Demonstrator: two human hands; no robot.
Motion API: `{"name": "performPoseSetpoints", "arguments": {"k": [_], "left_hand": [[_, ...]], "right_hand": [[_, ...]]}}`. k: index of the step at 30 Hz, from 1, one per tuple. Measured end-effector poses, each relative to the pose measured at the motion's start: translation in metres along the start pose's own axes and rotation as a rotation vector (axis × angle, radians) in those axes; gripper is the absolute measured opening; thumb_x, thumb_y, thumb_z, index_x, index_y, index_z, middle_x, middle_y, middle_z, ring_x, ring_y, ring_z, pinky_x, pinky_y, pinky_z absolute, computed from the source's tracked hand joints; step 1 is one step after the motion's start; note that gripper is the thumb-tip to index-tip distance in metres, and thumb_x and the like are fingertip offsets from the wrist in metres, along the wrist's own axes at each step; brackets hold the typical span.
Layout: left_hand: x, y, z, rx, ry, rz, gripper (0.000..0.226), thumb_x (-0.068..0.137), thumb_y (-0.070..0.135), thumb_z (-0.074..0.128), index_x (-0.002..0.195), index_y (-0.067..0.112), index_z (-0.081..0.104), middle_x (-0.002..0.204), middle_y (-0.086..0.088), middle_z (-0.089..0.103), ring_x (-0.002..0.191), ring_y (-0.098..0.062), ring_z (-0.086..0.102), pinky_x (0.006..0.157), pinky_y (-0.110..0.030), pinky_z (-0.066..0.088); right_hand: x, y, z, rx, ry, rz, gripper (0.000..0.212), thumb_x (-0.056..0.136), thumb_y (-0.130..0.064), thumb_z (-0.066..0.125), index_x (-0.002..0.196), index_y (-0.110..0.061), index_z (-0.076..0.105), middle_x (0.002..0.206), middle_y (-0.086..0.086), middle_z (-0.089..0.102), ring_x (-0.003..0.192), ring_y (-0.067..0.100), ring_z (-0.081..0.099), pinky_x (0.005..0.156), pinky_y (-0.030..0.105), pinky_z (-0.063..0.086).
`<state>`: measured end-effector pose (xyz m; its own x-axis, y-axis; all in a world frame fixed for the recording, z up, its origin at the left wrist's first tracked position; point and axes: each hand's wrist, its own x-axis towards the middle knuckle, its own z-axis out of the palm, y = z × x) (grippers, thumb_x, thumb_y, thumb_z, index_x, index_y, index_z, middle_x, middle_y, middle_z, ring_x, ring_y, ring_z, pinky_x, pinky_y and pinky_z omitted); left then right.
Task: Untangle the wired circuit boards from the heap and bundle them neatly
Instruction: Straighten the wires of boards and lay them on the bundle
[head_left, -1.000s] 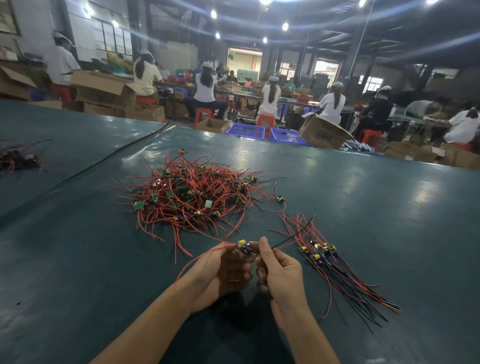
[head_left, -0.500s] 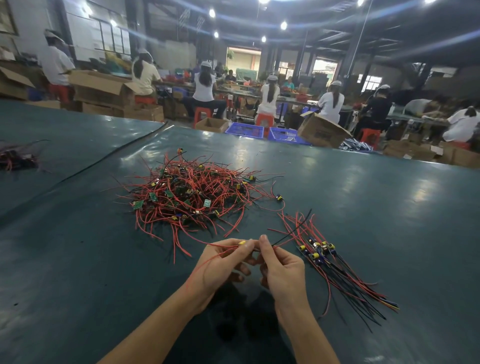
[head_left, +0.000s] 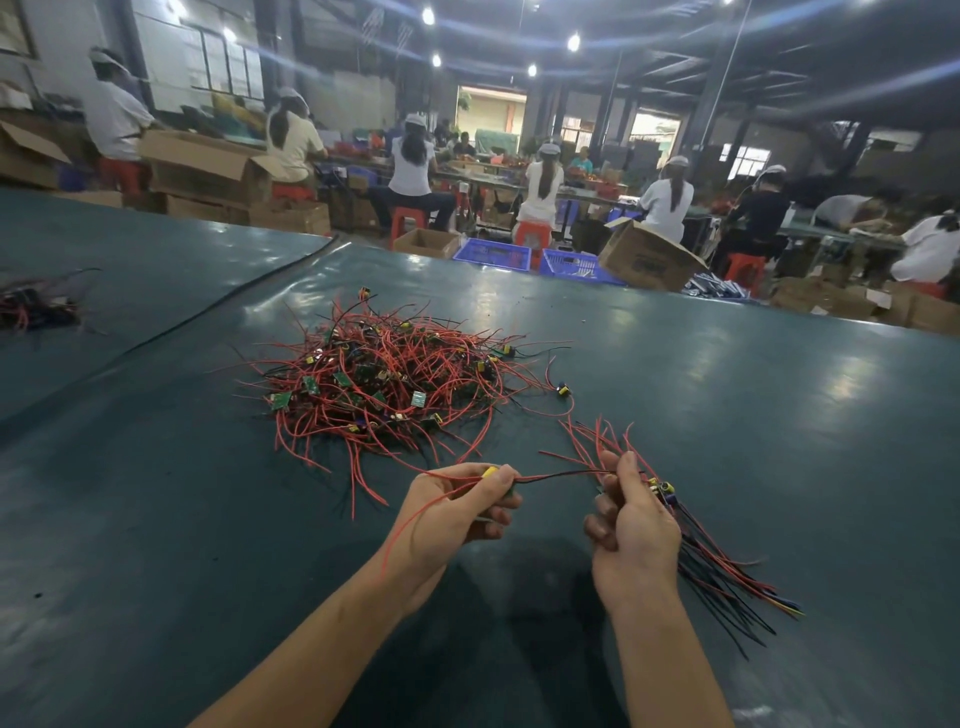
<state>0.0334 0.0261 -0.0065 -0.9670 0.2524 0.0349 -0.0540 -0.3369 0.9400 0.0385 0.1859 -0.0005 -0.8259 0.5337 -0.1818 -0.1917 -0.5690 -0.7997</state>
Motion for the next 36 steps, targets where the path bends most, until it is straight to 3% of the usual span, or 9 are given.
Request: {"name": "performPoseSetpoints", "arguments": {"k": [6, 10, 16, 19, 26, 28, 31, 34, 36], "left_hand": [[0.001, -0.004, -0.003, -0.021, 0.047, 0.041, 0.035, 0.07, 0.034, 0.073, 0.093, 0.007, 0.073, 0.077, -0.009, 0.07, 0.065, -0.013, 0.064, 0.057, -0.02, 0.051], [0.0, -0.003, -0.006, 0.081, 0.014, 0.073, 0.03, 0.075, 0.033, 0.073, 0.094, 0.01, 0.075, 0.082, -0.01, 0.073, 0.07, -0.014, 0.066, 0.061, -0.021, 0.052], [-0.001, -0.004, -0.001, 0.128, -0.028, 0.059, 0.019, 0.08, 0.024, 0.072, 0.091, 0.008, 0.073, 0.077, -0.007, 0.072, 0.067, -0.014, 0.065, 0.062, -0.021, 0.052], [0.0, 0.001, -0.001, 0.086, -0.035, 0.058, 0.027, 0.074, 0.028, 0.072, 0.088, 0.005, 0.072, 0.075, -0.009, 0.071, 0.064, -0.013, 0.063, 0.062, -0.021, 0.052], [-0.001, 0.0, -0.001, 0.068, -0.017, 0.053, 0.03, 0.072, 0.03, 0.072, 0.087, 0.003, 0.072, 0.073, -0.01, 0.07, 0.062, -0.014, 0.062, 0.061, -0.022, 0.053], [0.0, 0.0, -0.004, 0.05, 0.022, 0.053, 0.03, 0.072, 0.03, 0.072, 0.086, 0.003, 0.071, 0.072, -0.01, 0.069, 0.06, -0.014, 0.062, 0.059, -0.021, 0.052], [0.003, 0.0, -0.009, 0.052, 0.047, 0.049, 0.033, 0.073, 0.033, 0.072, 0.086, 0.003, 0.07, 0.072, -0.009, 0.068, 0.06, -0.014, 0.061, 0.059, -0.022, 0.052], [0.002, -0.003, -0.009, 0.149, -0.002, 0.031, 0.04, 0.071, 0.041, 0.073, 0.085, 0.004, 0.072, 0.07, -0.008, 0.068, 0.06, -0.014, 0.06, 0.059, -0.022, 0.052], [0.002, -0.005, -0.009, 0.147, -0.068, -0.02, 0.04, 0.07, 0.042, 0.073, 0.086, 0.005, 0.073, 0.075, -0.014, 0.067, 0.065, -0.019, 0.06, 0.061, -0.024, 0.052]], "right_hand": [[-0.019, 0.018, 0.01, -0.279, -0.147, -0.043, 0.018, 0.087, -0.021, 0.072, 0.07, -0.013, 0.074, 0.061, -0.003, 0.068, 0.038, 0.0, 0.04, 0.033, 0.014, 0.028], [-0.037, 0.035, 0.017, -0.431, -0.296, -0.162, 0.021, 0.087, -0.016, 0.071, 0.068, -0.02, 0.08, 0.058, -0.007, 0.068, 0.047, -0.001, 0.056, 0.047, 0.012, 0.043], [-0.016, 0.025, 0.012, -0.337, 0.037, -0.089, 0.035, 0.085, -0.02, 0.075, 0.05, -0.017, 0.069, 0.045, -0.009, 0.052, 0.035, 0.001, 0.035, 0.034, 0.017, 0.03], [0.0, 0.011, 0.005, -0.147, 0.178, -0.048, 0.031, 0.085, -0.015, 0.072, 0.055, -0.016, 0.064, 0.045, -0.008, 0.048, 0.032, 0.003, 0.028, 0.033, 0.015, 0.022], [0.008, 0.003, -0.006, -0.031, 0.201, -0.129, 0.022, 0.09, -0.018, 0.069, 0.069, -0.017, 0.064, 0.057, -0.005, 0.05, 0.037, 0.004, 0.029, 0.035, 0.016, 0.023], [0.004, 0.005, -0.003, -0.115, 0.213, -0.272, 0.006, 0.09, -0.022, 0.069, 0.088, -0.022, 0.064, 0.074, -0.001, 0.056, 0.046, 0.004, 0.039, 0.042, 0.019, 0.034], [-0.011, 0.012, 0.0, -0.271, 0.161, -0.651, 0.038, 0.089, -0.023, 0.07, 0.122, -0.026, 0.051, 0.096, 0.003, 0.058, 0.056, 0.0, 0.049, 0.052, 0.013, 0.042], [-0.032, 0.018, 0.007, -0.55, -0.126, -1.062, 0.025, 0.09, -0.024, 0.062, 0.113, -0.016, 0.061, 0.096, 0.0, 0.062, 0.069, 0.004, 0.058, 0.058, 0.015, 0.046], [-0.037, 0.026, 0.006, -0.785, -0.304, -1.229, 0.021, 0.091, -0.022, 0.059, 0.101, -0.008, 0.07, 0.094, -0.002, 0.066, 0.08, 0.011, 0.062, 0.07, 0.024, 0.05]]}}
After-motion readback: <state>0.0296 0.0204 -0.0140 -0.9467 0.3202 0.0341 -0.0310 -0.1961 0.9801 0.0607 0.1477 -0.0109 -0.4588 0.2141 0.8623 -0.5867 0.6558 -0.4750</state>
